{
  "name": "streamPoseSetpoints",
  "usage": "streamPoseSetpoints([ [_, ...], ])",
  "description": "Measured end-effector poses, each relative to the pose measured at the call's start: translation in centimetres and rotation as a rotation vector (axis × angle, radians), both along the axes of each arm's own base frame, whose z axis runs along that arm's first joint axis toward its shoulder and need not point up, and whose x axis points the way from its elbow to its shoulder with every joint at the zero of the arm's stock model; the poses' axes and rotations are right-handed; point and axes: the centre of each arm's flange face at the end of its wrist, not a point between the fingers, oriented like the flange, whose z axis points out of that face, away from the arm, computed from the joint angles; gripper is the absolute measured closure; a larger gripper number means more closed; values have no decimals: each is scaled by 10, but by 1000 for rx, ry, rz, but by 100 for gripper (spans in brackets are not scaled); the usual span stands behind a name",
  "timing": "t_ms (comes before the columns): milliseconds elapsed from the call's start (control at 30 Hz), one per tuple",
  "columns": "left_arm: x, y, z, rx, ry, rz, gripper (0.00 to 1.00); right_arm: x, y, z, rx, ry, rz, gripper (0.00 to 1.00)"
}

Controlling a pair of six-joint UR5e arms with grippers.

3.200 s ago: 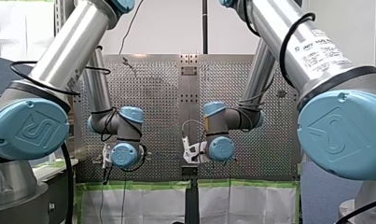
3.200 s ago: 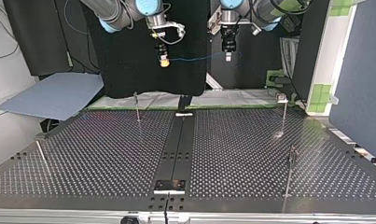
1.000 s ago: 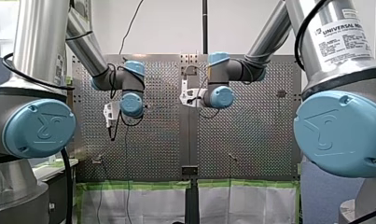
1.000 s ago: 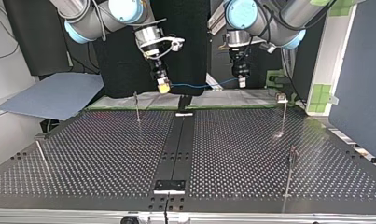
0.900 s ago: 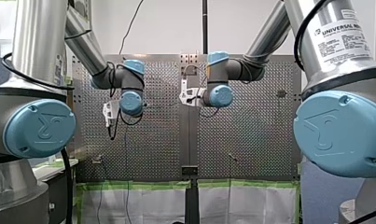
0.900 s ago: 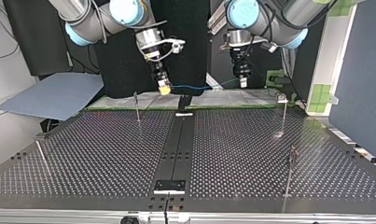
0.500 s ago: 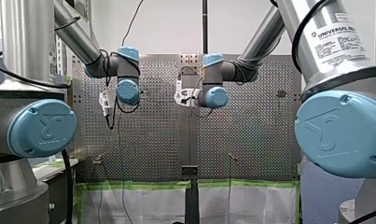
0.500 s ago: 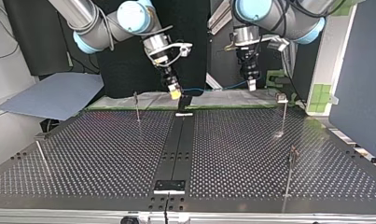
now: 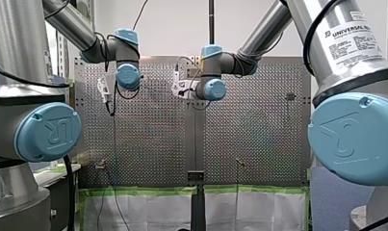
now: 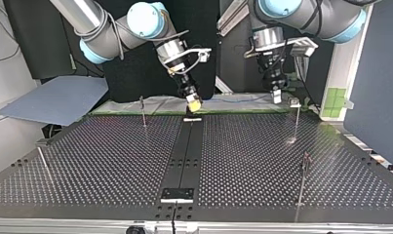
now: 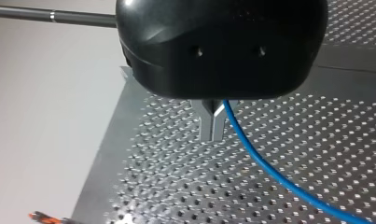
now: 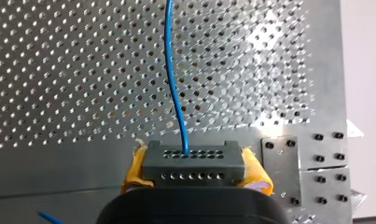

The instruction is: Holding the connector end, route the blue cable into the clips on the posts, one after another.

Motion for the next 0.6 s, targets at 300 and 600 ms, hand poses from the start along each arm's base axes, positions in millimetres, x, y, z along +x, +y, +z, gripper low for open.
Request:
streamPoseSetpoints([
  [300, 11, 7, 20, -19, -16, 6, 100, 14, 1, 24, -11, -11, 34, 100],
  [600, 27, 20, 36, -37, -35, 23, 100, 27, 0, 53, -23, -22, 61, 100],
])
